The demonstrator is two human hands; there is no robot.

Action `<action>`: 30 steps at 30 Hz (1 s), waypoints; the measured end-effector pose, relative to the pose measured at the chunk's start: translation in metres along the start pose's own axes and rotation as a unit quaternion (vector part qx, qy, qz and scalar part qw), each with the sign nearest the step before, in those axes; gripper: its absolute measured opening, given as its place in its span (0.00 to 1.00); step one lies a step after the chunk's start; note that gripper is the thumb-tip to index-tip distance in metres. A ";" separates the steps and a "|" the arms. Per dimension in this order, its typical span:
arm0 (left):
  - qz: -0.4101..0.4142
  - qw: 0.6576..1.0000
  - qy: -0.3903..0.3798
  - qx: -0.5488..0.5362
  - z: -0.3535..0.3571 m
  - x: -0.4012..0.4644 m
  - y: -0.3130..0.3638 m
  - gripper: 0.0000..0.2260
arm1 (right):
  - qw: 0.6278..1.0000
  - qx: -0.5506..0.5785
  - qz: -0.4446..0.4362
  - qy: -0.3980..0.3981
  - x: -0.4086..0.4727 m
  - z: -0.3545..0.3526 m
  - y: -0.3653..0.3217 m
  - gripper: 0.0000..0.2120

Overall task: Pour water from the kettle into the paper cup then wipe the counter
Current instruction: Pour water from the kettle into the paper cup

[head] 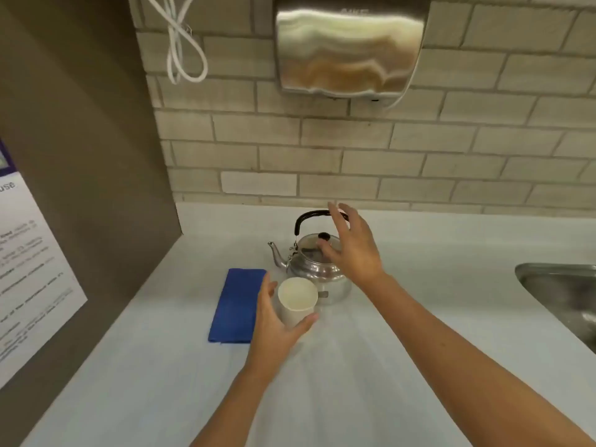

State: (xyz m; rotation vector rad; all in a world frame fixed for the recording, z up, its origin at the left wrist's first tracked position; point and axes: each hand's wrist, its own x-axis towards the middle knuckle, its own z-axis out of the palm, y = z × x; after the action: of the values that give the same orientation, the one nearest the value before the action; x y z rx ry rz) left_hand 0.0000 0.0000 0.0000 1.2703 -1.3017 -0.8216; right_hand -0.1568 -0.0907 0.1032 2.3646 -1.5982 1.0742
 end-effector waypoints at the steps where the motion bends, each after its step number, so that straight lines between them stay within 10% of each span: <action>1: 0.001 1.000 0.000 -0.009 0.002 -0.001 0.002 0.50 | 1.000 0.000 -0.004 -0.012 0.010 0.002 0.005 0.31; 13: -0.051 0.998 0.024 0.022 0.014 0.000 -0.027 0.42 | 0.972 0.077 -0.003 -0.220 0.090 0.016 0.041 0.15; 30: -0.049 0.996 0.032 0.066 0.016 -0.001 -0.033 0.30 | 0.956 0.196 0.021 -0.216 0.095 0.019 0.041 0.10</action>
State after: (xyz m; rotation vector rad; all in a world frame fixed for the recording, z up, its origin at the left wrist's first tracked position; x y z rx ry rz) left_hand -0.0086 -0.0086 -0.0349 1.4636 -1.2679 -0.7669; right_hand -0.1630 -0.1917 0.1336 3.0135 -1.6944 1.0101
